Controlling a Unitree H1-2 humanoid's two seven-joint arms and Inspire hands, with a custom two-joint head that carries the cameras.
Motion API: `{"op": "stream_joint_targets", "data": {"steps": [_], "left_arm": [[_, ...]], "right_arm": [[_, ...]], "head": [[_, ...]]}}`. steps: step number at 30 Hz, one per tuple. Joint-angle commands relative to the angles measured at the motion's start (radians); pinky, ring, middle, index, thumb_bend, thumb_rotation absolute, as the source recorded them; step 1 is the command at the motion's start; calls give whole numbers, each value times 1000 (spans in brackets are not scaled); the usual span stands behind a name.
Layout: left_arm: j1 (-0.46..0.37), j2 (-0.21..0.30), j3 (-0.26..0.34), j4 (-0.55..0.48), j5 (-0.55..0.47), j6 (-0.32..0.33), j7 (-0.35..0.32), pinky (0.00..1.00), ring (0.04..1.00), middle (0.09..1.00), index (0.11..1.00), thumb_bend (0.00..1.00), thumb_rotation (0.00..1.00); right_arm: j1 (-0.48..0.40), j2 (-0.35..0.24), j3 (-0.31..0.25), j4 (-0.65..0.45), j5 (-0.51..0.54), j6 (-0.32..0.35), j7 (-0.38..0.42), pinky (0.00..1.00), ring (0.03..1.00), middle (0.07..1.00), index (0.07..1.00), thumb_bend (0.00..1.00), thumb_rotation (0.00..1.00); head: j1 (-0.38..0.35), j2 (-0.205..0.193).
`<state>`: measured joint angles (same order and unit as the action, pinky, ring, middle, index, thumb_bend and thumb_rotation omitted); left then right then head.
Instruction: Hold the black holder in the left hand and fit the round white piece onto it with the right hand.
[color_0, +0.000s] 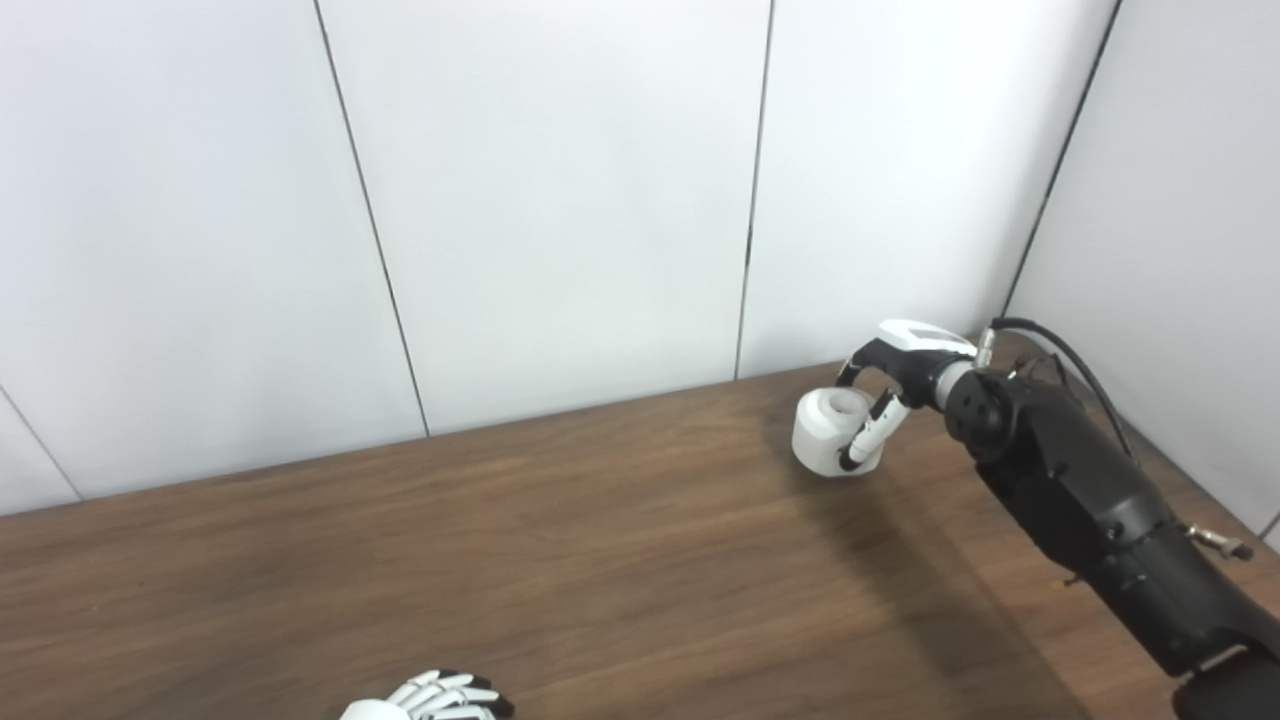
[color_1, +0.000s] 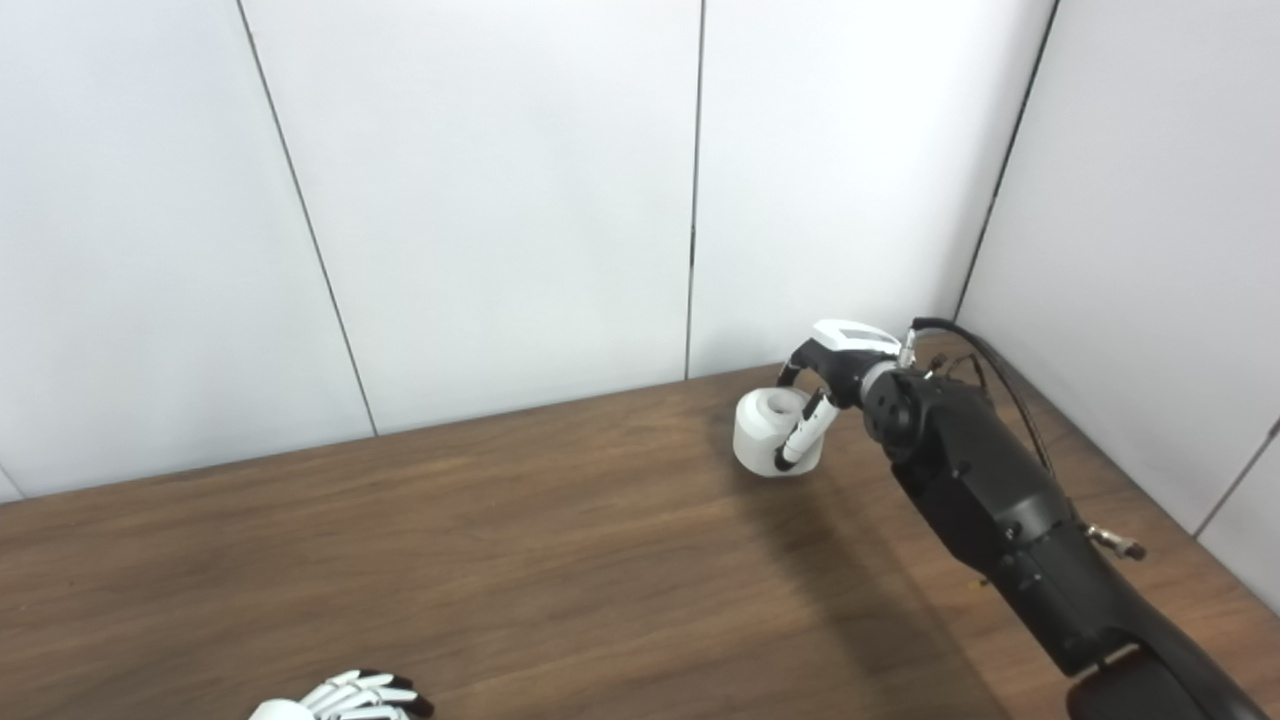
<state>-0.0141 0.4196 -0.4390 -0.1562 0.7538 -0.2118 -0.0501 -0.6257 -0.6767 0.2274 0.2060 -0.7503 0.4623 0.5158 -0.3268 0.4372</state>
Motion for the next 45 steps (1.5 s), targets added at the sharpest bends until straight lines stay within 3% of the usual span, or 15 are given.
{"op": "stream_joint_targets", "data": {"steps": [1, 18, 19, 20, 23, 38, 45], "left_arm": [[57, 21, -45, 35, 42, 33, -111, 870, 796, 728, 484, 523, 51], [55, 30, -45, 29, 37, 33, -109, 866, 795, 728, 484, 523, 51], [54, 31, -44, 29, 36, 33, -109, 866, 795, 727, 484, 523, 51], [55, 32, -44, 28, 35, 33, -110, 866, 794, 727, 484, 523, 51], [55, 35, -43, 25, 30, 32, -113, 866, 794, 727, 484, 523, 51], [53, 35, -33, 19, 13, 41, -118, 861, 804, 729, 484, 522, 50], [57, 39, -33, 5, 22, 42, -123, 858, 800, 731, 484, 523, 51]], "right_arm": [[-58, -38, -10, -21, -5, -10, -20, 1000, 995, 904, 687, 793, 228], [-59, -36, -19, -12, 12, -19, -32, 1000, 997, 894, 628, 787, 197], [-58, -36, -21, -10, 15, -24, -37, 1000, 994, 889, 562, 659, 173], [-58, -35, -21, -10, 17, -26, -41, 1000, 992, 884, 527, 593, 160], [-55, -39, -18, -13, 21, -34, -47, 1000, 991, 870, 493, 531, 146], [-36, -54, -21, -20, 29, -70, -60, 922, 970, 837, 487, 521, 138], [-22, -60, -27, -173, 35, -73, -34, 996, 978, 852, 488, 521, 141]], "head": [[-1, 1], [-4, 5], [-4, 5], [-4, 7], [-4, 8], [6, 20], [38, 62]]}}
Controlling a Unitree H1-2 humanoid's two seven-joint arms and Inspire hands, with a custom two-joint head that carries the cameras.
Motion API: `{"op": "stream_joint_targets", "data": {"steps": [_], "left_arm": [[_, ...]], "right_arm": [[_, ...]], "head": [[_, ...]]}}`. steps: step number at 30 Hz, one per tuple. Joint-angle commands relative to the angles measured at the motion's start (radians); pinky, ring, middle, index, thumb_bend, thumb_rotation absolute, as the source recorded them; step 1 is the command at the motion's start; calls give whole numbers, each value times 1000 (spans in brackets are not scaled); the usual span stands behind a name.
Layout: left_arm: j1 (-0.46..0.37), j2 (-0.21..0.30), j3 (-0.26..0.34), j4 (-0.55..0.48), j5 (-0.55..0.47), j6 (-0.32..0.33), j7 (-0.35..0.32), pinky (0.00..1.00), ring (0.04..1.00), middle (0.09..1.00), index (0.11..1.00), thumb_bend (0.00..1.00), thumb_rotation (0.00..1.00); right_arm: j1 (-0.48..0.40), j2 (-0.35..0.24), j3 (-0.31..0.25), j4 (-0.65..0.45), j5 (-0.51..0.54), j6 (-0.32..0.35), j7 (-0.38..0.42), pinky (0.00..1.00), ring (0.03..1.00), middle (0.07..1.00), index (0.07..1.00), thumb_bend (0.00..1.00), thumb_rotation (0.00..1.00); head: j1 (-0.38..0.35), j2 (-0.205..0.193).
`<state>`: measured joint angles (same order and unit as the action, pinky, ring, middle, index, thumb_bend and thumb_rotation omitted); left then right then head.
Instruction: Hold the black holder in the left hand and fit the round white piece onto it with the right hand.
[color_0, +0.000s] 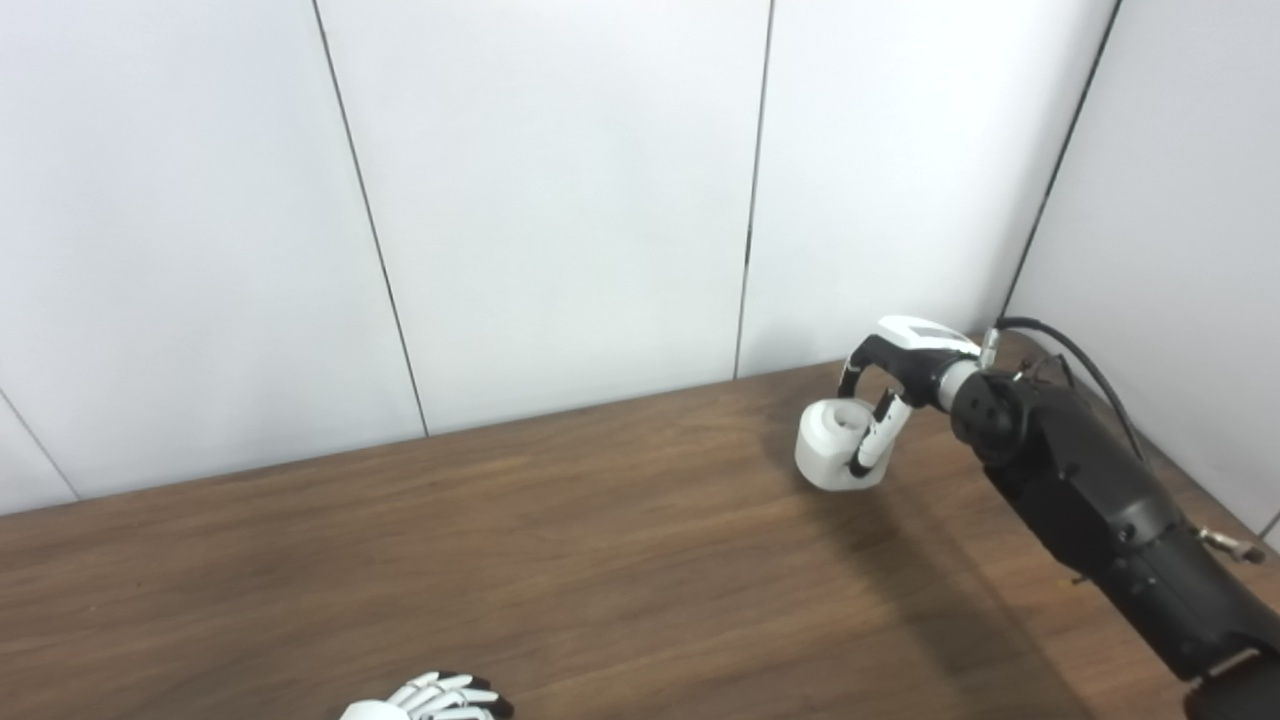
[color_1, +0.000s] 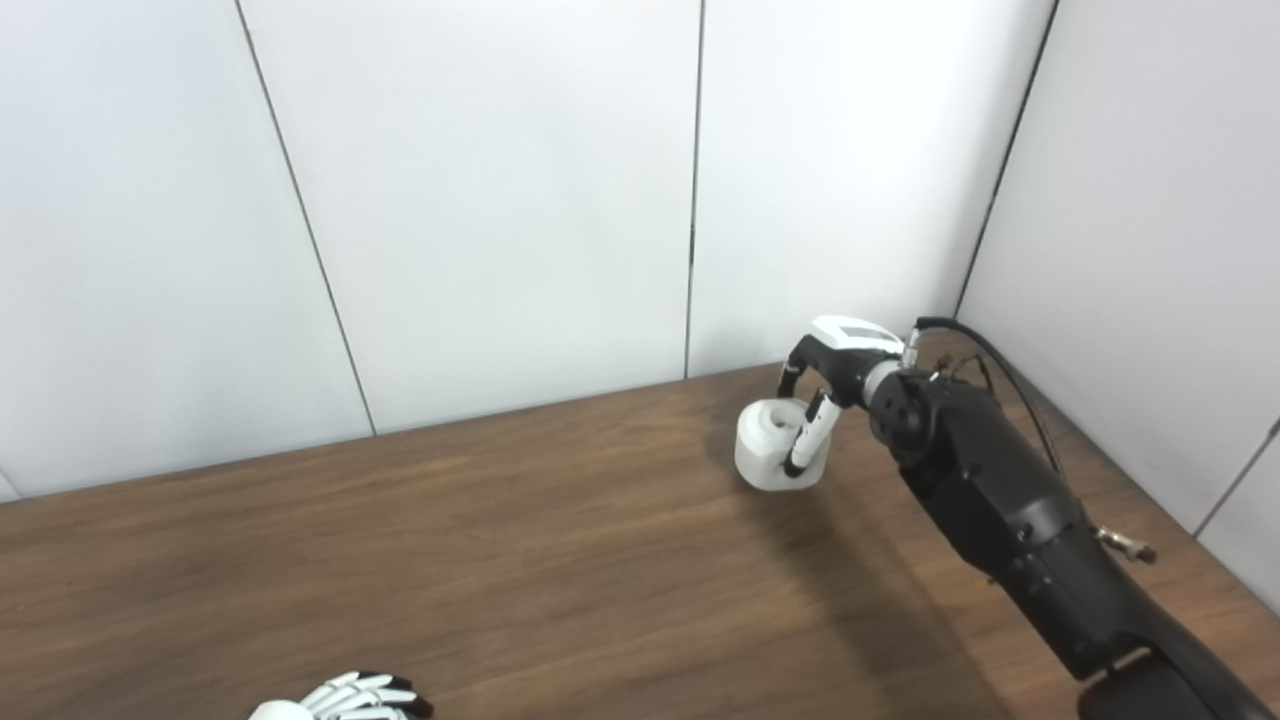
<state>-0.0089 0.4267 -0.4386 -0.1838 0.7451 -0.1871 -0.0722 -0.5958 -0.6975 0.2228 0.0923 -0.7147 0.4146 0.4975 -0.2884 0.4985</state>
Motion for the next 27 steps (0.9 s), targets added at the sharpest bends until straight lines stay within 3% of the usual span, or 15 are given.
{"op": "stream_joint_targets", "data": {"steps": [1, 5, 6, 12, 20, 25, 27], "left_arm": [[52, 31, -33, 27, 30, 21, -105, 863, 804, 734, 484, 523, 51], [57, 27, -32, 5, 27, 38, -118, 861, 806, 739, 484, 523, 52], [58, 26, -31, -3, 26, 42, -122, 860, 807, 739, 484, 523, 52], [63, 19, -30, -65, 26, 84, -162, 850, 812, 747, 485, 522, 50], [54, -2, -40, -99, 46, 131, -205, 872, 825, 756, 486, 522, 51], [42, -19, -46, -107, 50, 140, -213, 871, 823, 753, 486, 522, 51], [38, -26, -47, -109, 54, 143, -216, 877, 827, 755, 485, 523, 52]], "right_arm": [[-52, -37, -24, -92, 1, -21, -8, 998, 976, 852, 487, 521, 142], [-61, -30, -17, -218, -12, 22, 50, 1000, 982, 859, 487, 522, 147], [-66, -29, -14, -251, -16, 32, 69, 1000, 984, 860, 487, 523, 148], [-79, -1, 2, -437, -67, 54, 199, 1000, 996, 861, 486, 523, 145], [-48, 42, 26, -669, -91, 54, 381, 1000, 973, 857, 486, 522, 142], [-15, 88, 0, -772, -76, 54, 477, 1000, 965, 855, 486, 524, 139], [-3, 116, -19, -804, -75, 55, 516, 1000, 971, 857, 485, 524, 139]], "head": [[6, 10], [17, 39], [27, 69], [74, 136], [143, 267], [193, 340], [201, 347]]}}
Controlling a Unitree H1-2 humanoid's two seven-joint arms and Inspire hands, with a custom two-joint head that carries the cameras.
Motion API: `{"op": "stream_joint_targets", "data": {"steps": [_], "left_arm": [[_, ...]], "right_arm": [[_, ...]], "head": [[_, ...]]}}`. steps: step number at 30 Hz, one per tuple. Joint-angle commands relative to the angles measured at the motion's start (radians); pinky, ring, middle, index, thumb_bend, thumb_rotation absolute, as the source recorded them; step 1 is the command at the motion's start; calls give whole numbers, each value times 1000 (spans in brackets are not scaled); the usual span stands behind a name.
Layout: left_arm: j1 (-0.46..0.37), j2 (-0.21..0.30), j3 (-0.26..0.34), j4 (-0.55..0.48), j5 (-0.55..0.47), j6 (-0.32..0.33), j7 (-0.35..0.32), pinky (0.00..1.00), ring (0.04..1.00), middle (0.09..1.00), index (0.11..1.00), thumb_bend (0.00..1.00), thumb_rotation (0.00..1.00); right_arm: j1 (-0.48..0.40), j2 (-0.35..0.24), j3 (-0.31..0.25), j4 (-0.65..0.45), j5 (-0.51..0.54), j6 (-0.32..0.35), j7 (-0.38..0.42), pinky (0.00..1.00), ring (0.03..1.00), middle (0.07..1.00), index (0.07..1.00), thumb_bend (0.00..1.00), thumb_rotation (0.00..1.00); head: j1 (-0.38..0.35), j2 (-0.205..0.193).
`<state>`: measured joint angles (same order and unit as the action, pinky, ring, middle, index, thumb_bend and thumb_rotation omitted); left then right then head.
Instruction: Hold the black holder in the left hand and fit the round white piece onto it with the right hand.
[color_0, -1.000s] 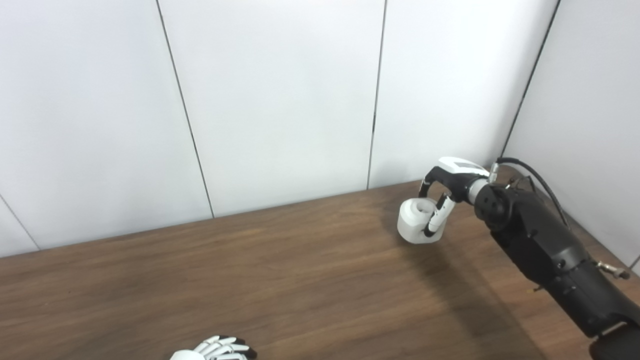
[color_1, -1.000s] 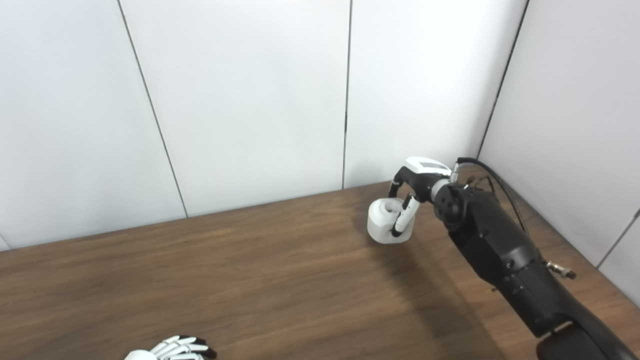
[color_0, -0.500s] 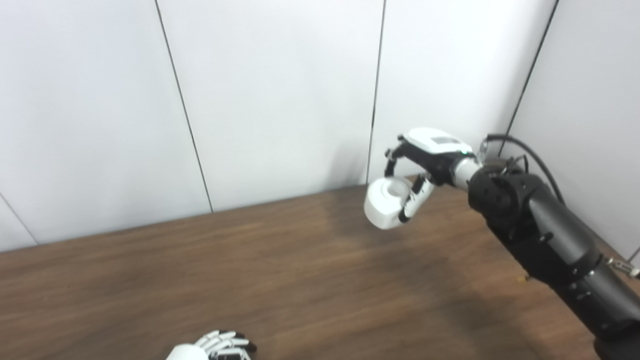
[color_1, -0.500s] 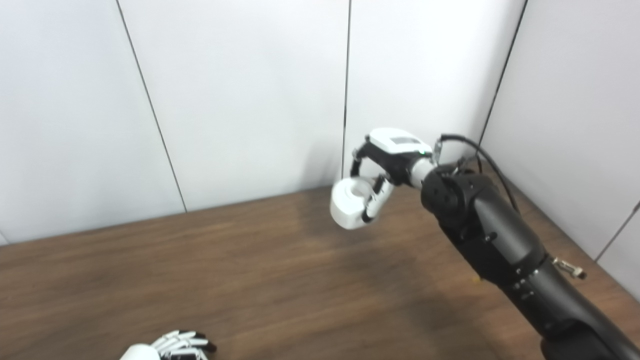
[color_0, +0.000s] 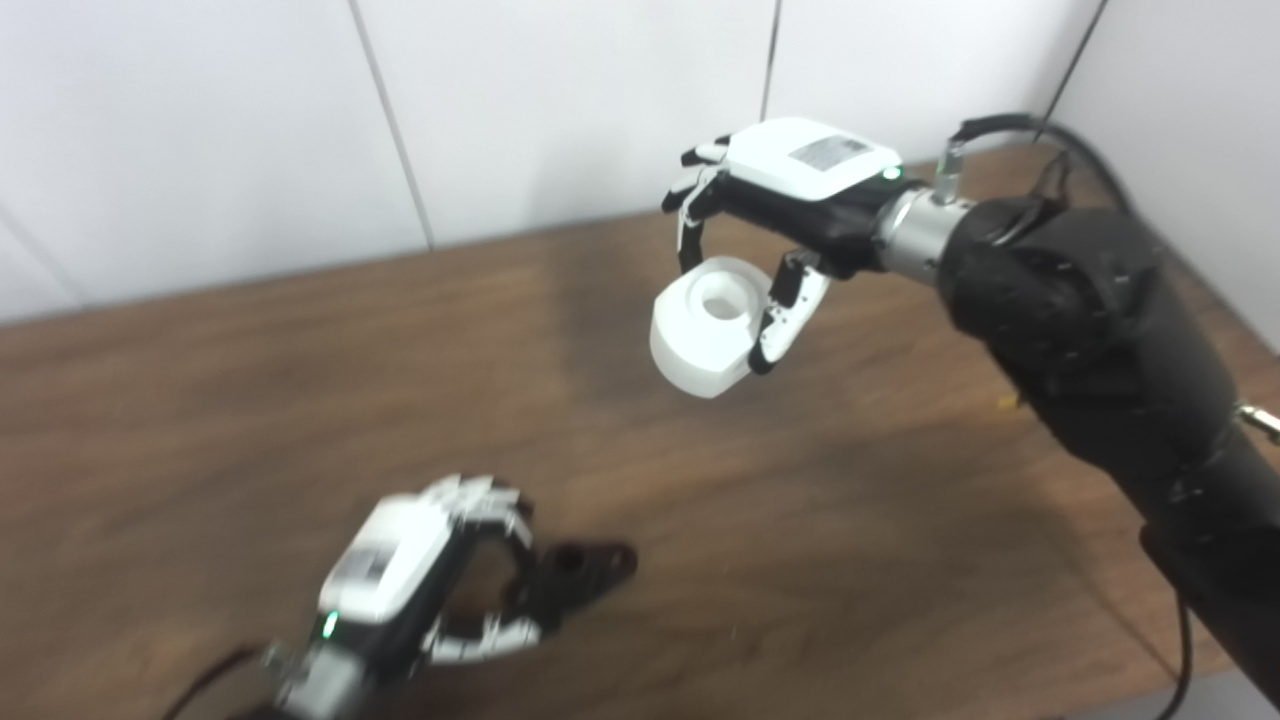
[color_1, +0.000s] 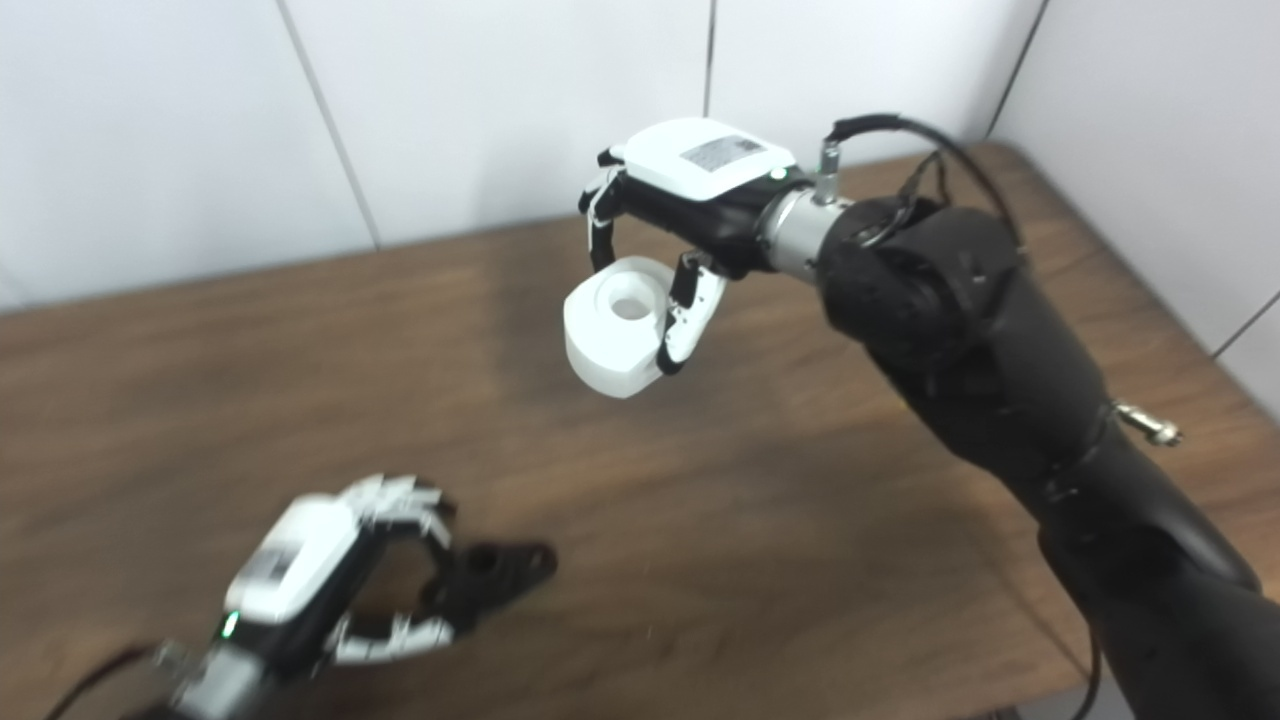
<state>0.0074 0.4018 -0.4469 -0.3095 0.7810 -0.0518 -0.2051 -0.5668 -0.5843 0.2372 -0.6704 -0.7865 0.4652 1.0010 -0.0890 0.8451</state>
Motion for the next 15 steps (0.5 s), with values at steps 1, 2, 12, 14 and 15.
{"op": "stream_joint_targets", "data": {"steps": [1, 2, 12, 14, 15], "left_arm": [[21, -5, -39, 22, 20, 3, -76, 878, 827, 755, 485, 523, 52], [19, -9, -40, 26, 26, 0, -71, 875, 824, 751, 485, 523, 53], [9, -39, -51, 19, 53, 32, -84, 872, 822, 751, 485, 524, 55], [9, -45, -53, 16, 56, 39, -87, 871, 822, 751, 485, 524, 55], [8, -46, -54, 14, 57, 41, -89, 871, 822, 751, 485, 524, 55]], "right_arm": [[-25, 22, -43, -59, -4, 4, 32, 1000, 972, 857, 485, 524, 138], [-20, 42, -49, -79, -8, 4, 53, 1000, 972, 855, 485, 524, 138], [7, 146, -25, -177, -43, 3, 166, 1000, 960, 851, 484, 525, 138], [12, 162, -14, -183, -45, 3, 170, 1000, 959, 850, 484, 525, 139], [15, 169, -10, -185, -47, 2, 170, 1000, 957, 848, 484, 525, 138]], "head": [[11, 8], [21, 22], [50, 52], [58, 60], [58, 60]]}}
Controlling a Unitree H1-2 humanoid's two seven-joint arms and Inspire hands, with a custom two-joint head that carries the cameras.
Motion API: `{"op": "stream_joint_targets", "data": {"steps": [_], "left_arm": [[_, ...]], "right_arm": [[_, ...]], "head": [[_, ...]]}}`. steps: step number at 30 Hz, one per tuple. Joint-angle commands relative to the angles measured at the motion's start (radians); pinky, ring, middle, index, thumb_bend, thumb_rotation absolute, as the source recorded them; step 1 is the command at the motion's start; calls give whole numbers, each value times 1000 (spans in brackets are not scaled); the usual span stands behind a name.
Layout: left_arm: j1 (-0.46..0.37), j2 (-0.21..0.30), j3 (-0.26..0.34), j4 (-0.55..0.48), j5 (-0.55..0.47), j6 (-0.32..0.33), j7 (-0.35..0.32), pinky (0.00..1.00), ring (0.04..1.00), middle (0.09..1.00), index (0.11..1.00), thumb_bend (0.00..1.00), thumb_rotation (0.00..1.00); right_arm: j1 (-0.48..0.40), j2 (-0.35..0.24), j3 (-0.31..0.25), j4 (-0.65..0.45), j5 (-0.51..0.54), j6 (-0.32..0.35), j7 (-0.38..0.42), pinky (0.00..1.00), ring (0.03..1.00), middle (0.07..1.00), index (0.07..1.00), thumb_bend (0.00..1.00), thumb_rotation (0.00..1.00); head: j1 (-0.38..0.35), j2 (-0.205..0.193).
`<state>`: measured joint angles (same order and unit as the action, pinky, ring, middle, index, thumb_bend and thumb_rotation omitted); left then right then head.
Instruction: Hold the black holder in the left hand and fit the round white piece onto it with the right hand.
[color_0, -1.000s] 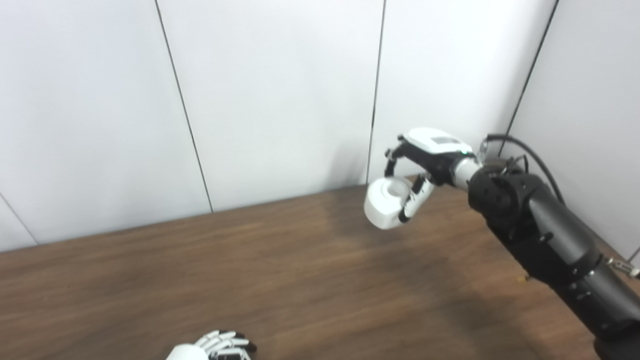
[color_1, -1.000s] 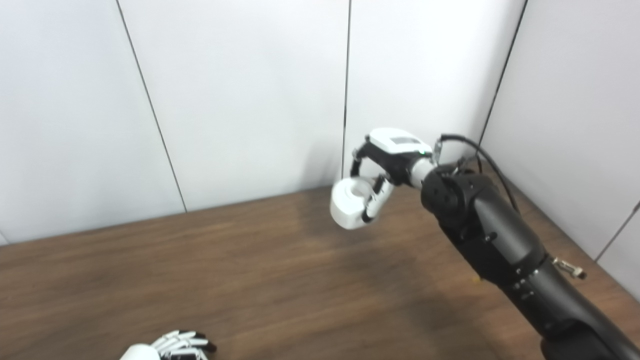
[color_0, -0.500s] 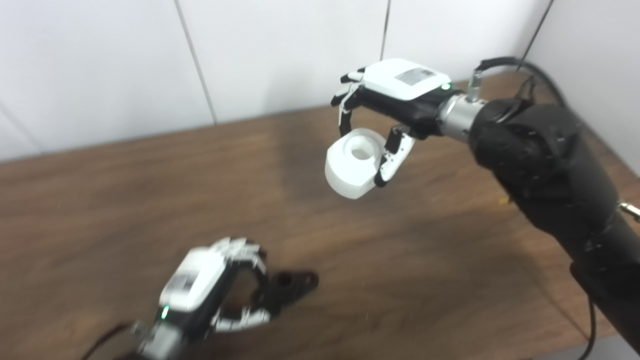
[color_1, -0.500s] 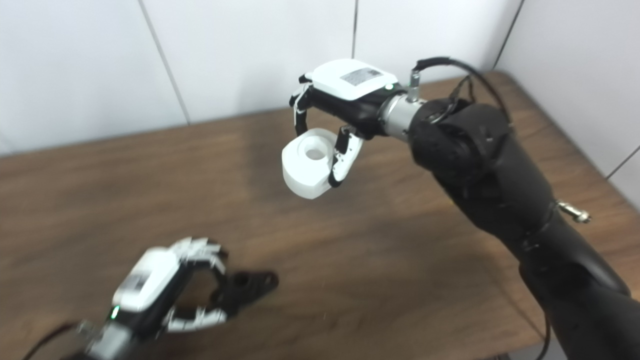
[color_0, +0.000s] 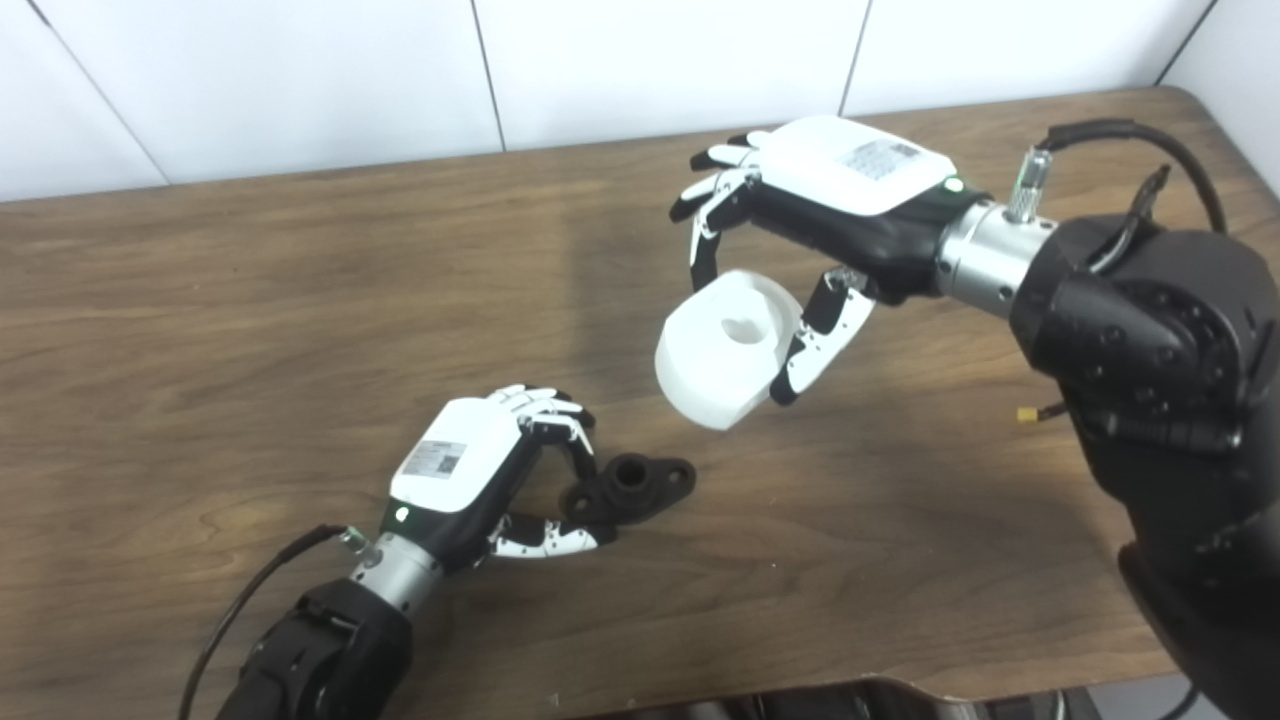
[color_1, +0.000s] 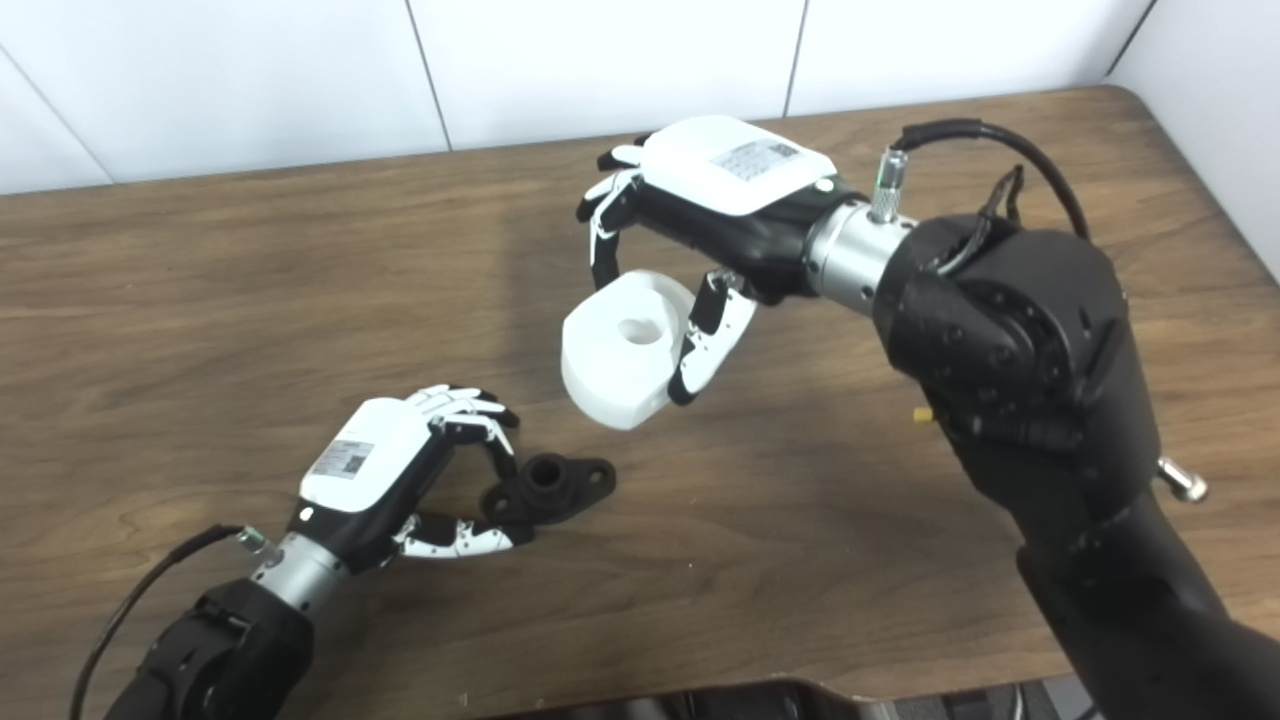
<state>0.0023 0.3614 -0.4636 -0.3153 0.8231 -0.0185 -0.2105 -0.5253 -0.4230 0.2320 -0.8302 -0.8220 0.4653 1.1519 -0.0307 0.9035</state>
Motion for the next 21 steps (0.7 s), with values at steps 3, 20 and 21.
{"op": "stream_joint_targets", "data": {"steps": [3, 20, 21], "left_arm": [[11, -12, -39, 12, 18, 16, -90, 873, 826, 753, 485, 523, 55], [16, -33, -40, 11, 29, 20, -87, 866, 826, 752, 485, 523, 55], [16, -33, -40, 11, 29, 21, -87, 869, 828, 754, 485, 523, 55]], "right_arm": [[-16, 28, 4, -28, -11, 2, 19, 1000, 952, 845, 484, 525, 135], [28, 65, 77, -4, -3, -18, -17, 1000, 948, 844, 483, 525, 137], [30, 65, 78, 0, 0, -17, -21, 1000, 947, 844, 483, 525, 137]], "head": [[7, 11], [21, 26], [21, 26]]}}
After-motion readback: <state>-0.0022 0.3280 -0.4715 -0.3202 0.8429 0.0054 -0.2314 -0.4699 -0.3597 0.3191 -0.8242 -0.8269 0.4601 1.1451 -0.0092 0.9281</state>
